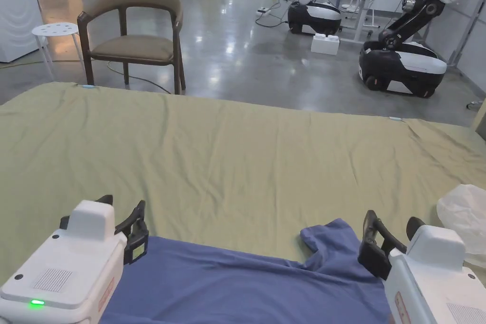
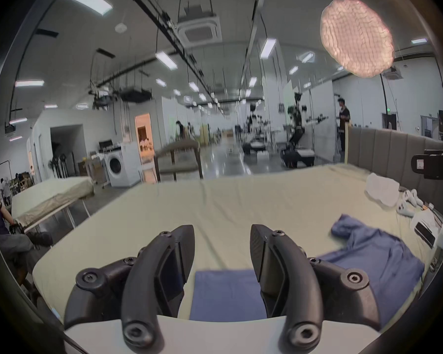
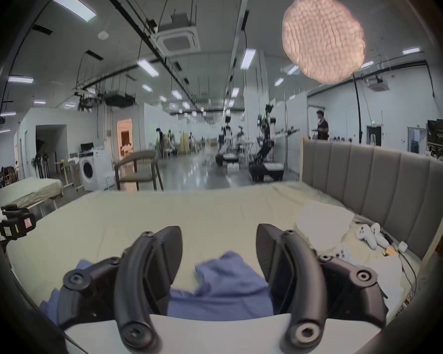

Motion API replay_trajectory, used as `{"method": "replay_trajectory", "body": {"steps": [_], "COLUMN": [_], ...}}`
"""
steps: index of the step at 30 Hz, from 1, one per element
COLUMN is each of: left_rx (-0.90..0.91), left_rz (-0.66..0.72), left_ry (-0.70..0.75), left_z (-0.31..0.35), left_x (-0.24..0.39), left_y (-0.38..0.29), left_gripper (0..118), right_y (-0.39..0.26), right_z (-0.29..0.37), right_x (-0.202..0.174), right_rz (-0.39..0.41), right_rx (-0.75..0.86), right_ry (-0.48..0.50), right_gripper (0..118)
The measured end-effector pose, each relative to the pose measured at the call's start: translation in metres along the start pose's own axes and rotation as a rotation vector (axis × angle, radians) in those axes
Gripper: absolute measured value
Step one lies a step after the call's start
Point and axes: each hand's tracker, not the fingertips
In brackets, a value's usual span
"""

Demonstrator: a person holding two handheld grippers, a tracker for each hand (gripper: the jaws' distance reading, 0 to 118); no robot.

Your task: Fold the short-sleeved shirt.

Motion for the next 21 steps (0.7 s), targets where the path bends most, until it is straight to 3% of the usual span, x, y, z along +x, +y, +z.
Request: {"method": "replay_trajectory", "body": {"steps": [2,3,4,5,12,21], "left_rx": [0.036,0.042,0.045,0.048,0.015,-0.373], "left_rz": [0.009,0.012,0.018,0.025,0.063,0.116], "left_ry": [0.007,0.007,0.008,0.013,0.027,-0.035], "left_z": [-0.001,-0.002,-0.004,-0.006,-0.025,-0.137], "left_x": [0.003,0.004,0.005,0.006,-0.003,-0.067], "left_y": [0.007,0.009,0.010,0.011,-0.004,-0.053], "left_gripper": [36,24,5,0,0,0], "right_y": [0.004,0.005,0.006,0.006,-0.001,-0.023], "right_z": [-0.003,-0.006,-0.008,-0.009,-0.021,-0.045], "right_x": [-0.009,-0.013,-0.016,-0.019,-0.025,-0.013], "right_rz": [0.030,0.038,0.039,0.040,0.058,0.076], "right_rx": [0.050,0.051,0.062,0.077,0.100,-0.012], "right_ry": [0.001,-0.002,0.002,0.006,0.006,0.002], "right_gripper": [23,9,6,5,2,2]}}
